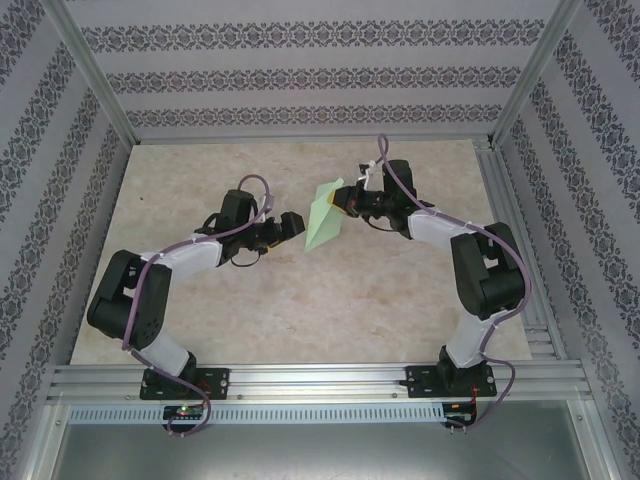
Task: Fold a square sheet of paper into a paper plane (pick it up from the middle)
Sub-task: Turn over the paper at the center of the table.
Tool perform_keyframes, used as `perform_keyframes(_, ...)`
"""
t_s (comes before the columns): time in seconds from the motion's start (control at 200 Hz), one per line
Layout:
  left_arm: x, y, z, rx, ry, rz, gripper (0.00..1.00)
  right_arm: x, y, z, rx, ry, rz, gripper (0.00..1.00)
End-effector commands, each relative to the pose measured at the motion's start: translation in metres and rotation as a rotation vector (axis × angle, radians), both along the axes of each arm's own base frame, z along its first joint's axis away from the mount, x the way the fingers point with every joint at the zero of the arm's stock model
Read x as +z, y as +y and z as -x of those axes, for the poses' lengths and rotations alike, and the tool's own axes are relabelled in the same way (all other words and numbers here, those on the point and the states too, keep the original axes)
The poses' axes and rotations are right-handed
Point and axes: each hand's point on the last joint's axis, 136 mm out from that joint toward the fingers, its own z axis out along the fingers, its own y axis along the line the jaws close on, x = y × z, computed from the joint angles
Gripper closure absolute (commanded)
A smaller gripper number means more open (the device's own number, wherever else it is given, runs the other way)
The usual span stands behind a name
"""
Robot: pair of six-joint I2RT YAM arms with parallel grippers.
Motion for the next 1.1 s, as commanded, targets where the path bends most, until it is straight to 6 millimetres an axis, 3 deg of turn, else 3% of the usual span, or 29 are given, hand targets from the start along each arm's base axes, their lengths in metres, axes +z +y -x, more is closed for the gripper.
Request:
perform_keyframes(0.0,0.045,-0.016,-0.005,-0.047,-0.083,0.174,0.0,0.054,0.011,0.009,0.082,-0.084,-0.164,0.96)
perform_keyframes(0.12,0.071,-0.026,-0.006,-0.078,-0.126,0.245,0.0,0.074,0.018,0.012,0.12,-0.093,-0.25,0.94)
perform_keyframes(0.265,0.093,-0.035,-0.002,-0.112,-0.16,0.288,0.0,0.083,0.022,0.013,0.141,-0.085,-0.311,0.94)
perform_keyframes(0.51,0.122,-0.036,0.0,-0.131,-0.252,0.355,0.11,0.076,0.025,0.012,0.15,-0.048,-0.334,0.93)
perform_keyframes(0.874,0.115,-0.031,0.001,-0.124,-0.285,0.294,0.44,0.045,0.025,0.011,0.145,0.005,-0.24,0.93)
perform_keyframes(1.094,0.113,-0.033,0.0,-0.138,-0.284,0.288,0.68,0.043,0.03,0.013,0.165,0.015,-0.239,0.93)
